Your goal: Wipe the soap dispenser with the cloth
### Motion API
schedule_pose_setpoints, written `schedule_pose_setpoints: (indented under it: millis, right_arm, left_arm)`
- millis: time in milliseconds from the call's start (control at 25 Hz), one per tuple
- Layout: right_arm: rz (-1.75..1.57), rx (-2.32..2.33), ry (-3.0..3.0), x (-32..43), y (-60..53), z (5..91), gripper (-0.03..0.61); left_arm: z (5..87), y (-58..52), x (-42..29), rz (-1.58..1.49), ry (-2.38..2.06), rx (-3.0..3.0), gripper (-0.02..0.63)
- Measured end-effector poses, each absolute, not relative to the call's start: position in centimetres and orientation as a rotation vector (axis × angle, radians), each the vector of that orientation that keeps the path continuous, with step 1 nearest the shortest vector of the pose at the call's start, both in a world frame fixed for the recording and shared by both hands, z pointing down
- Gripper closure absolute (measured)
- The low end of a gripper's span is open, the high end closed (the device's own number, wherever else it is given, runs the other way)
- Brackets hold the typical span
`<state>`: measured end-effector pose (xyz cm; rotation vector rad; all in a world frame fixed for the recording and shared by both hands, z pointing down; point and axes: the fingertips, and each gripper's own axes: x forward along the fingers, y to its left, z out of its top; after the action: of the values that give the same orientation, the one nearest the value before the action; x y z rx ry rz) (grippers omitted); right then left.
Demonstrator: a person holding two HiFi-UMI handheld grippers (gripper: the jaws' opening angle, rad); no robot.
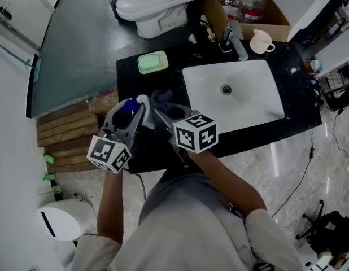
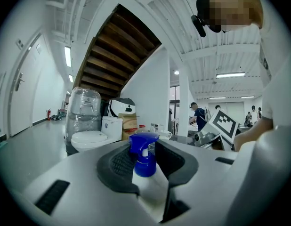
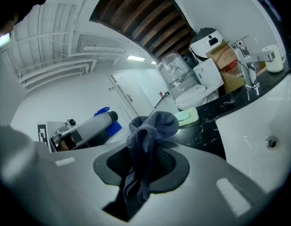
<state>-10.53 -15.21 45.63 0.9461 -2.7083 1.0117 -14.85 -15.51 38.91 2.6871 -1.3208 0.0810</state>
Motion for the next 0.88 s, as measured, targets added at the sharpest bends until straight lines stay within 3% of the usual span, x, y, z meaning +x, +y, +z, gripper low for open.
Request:
schedule_pose_setpoints:
  millis: [480,880]
  right_arm:
    - [0.903,0.829,-2.611,-10.8,-14.6,48.9,0.506]
    - [1.032,0.662,-2.513,-10.2,-13.5,52.1,0.506]
  left_arm:
    - [38.9,-15.3,-14.6,0.096,-1.315,2.701,0.499]
    - [38.6,-15.2,-13.7,0.095,-1.289,2.712,0.499]
